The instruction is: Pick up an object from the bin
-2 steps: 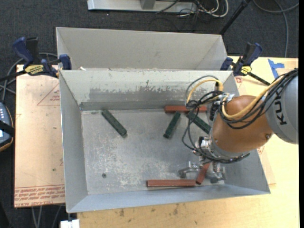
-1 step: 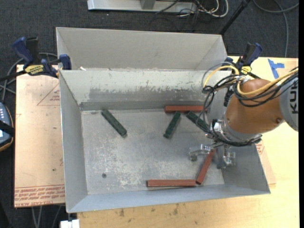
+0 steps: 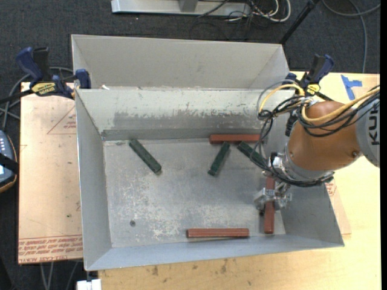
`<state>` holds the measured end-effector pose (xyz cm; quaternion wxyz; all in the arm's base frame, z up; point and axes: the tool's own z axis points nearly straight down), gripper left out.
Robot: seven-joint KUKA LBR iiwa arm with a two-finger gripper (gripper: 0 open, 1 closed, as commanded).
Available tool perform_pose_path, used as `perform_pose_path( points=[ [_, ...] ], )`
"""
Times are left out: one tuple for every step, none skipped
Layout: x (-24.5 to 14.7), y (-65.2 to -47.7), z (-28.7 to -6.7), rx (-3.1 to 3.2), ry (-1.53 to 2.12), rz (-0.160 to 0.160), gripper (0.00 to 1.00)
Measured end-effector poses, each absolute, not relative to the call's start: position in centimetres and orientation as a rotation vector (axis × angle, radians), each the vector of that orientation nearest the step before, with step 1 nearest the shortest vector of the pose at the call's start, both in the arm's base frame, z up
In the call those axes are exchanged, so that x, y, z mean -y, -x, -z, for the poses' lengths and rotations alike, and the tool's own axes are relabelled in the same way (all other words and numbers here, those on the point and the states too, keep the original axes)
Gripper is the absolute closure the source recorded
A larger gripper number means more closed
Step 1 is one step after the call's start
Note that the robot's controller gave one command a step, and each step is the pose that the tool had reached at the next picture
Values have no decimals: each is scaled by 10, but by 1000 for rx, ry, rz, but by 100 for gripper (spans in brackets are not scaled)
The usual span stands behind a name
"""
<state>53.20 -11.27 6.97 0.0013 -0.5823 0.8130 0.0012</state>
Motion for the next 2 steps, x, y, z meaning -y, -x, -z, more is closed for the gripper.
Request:
perform_pose_path(
  points=[
    [109,-533,-70,-2547,1825,-10,0],
    [93,-547,-70,-2470,1934,-1,0]
  ],
)
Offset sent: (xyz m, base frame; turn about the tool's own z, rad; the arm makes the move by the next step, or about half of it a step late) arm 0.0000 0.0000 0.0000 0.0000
